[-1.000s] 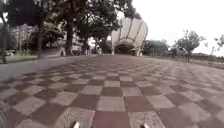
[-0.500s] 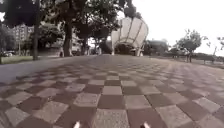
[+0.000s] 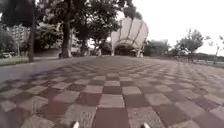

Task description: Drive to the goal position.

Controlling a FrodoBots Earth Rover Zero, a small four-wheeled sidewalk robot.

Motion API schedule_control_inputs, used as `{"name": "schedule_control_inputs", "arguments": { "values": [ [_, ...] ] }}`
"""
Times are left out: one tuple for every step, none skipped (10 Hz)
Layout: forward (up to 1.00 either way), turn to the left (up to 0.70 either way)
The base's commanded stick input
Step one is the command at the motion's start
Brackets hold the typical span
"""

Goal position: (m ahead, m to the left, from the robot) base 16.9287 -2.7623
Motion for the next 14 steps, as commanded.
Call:
{"name": "schedule_control_inputs", "arguments": {
  "values": [
    [0.70,0.00],
    [0.70,0.00],
    [0.70,0.00],
    [0.70,0.00],
    [0.70,0.00],
    [0.70,0.00],
    [0.70,0.00],
    [0.70,0.00],
    [0.70,0.00],
    [0.70,0.00],
    [0.70,0.00],
    [0.70,0.00],
    [0.70,0.00],
    [0.70,0.00]
  ]
}}
